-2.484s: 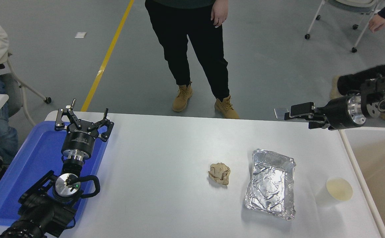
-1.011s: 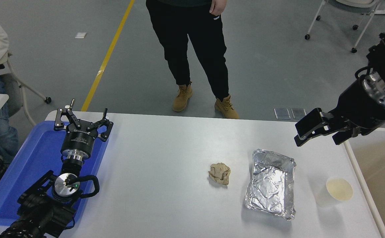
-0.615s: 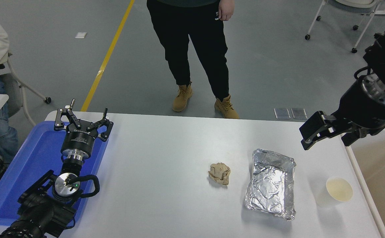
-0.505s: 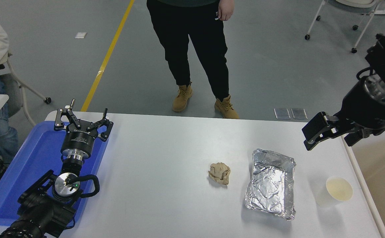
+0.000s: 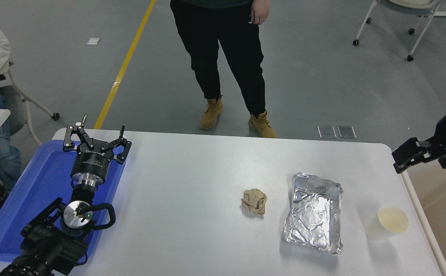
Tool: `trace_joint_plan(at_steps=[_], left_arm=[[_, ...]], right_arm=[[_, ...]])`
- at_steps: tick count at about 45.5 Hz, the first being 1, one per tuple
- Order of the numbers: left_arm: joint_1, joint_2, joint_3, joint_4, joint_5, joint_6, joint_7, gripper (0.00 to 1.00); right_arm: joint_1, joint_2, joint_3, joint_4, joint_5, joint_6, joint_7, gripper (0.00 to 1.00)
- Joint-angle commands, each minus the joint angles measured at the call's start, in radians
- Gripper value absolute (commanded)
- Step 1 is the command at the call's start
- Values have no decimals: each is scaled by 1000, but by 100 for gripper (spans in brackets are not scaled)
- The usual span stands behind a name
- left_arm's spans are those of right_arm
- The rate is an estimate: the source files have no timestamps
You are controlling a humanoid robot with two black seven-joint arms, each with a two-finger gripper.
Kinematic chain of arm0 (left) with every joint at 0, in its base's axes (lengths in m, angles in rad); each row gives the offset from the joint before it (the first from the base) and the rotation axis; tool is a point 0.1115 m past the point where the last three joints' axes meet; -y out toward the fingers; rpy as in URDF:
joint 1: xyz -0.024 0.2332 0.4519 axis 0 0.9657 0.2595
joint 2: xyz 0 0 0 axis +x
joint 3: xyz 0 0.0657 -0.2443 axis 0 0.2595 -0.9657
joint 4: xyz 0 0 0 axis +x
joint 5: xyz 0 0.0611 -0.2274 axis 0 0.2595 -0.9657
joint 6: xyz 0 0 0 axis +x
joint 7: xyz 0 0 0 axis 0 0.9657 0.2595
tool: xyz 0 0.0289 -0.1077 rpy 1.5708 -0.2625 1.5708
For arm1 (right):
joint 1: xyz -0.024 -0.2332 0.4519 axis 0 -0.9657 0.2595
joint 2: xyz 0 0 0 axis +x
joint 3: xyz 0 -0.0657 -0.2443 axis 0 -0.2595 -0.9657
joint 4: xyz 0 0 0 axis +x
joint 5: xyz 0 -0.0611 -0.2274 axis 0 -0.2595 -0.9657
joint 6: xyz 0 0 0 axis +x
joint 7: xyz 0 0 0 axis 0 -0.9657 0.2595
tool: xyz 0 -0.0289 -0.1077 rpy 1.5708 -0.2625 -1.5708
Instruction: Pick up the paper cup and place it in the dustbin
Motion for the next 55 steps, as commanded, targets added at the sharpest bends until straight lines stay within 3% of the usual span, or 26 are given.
trace_joint_plan(at_steps=[1, 16, 55], left_arm=[[-1, 0, 0, 0, 0, 0, 0, 100], [-1, 0, 0, 0, 0, 0, 0, 100], [-1, 0, 0, 0, 0, 0, 0, 100]], right_arm=[[-221, -97, 108, -117, -126, -89, 1, 100], [-488, -143, 295, -229, -223, -146, 3, 100], [-821, -94, 515, -396, -226, -208, 3, 100]])
